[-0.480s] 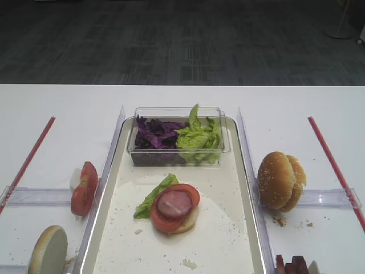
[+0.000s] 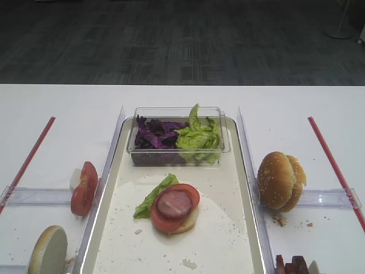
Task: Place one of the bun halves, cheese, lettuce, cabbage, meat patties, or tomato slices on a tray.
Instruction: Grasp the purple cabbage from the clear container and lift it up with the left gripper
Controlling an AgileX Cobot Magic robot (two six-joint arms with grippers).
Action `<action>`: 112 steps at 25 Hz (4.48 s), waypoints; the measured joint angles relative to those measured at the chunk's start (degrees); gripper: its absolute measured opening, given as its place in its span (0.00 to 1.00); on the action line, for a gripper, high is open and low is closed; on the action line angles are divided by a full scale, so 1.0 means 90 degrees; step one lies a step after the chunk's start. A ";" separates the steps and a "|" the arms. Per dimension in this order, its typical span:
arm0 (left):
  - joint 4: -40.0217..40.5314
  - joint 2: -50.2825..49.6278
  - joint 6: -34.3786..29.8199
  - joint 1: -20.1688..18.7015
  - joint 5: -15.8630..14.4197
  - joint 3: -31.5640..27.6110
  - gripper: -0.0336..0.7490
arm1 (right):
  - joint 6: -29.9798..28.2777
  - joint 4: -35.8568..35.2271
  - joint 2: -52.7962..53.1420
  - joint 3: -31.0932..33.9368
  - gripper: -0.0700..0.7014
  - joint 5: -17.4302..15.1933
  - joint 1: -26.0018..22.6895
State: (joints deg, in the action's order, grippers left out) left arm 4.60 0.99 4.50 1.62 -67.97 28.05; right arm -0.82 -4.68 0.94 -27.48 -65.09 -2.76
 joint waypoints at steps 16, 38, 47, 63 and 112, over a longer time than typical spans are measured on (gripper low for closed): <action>0.0014 -0.3282 0.0000 0.0000 -0.0055 0.0011 0.83 | 0.0000 0.0000 0.0000 0.0000 0.18 0.0000 0.0000; 0.0016 -0.6040 0.0000 0.0000 0.0574 0.0284 0.83 | 0.0000 0.0000 0.0000 0.0000 0.18 0.0000 0.0000; -0.0052 -0.7969 -0.0046 0.0000 0.1070 0.1774 0.83 | 0.0000 0.0000 0.0000 0.0000 0.18 0.0000 0.0000; -0.0760 -1.0977 -0.0614 0.0000 0.1230 0.4619 0.83 | 0.0000 0.0000 0.0000 0.0000 0.18 0.0000 0.0000; -0.0579 -1.2982 -0.0696 -0.3205 0.1426 0.7441 0.83 | 0.0000 0.0000 0.0000 0.0000 0.18 0.0000 0.0000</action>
State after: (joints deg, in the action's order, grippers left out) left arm -0.61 -115.84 -1.77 -27.22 -55.13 95.02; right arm -0.82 -4.68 0.94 -27.48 -65.09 -2.76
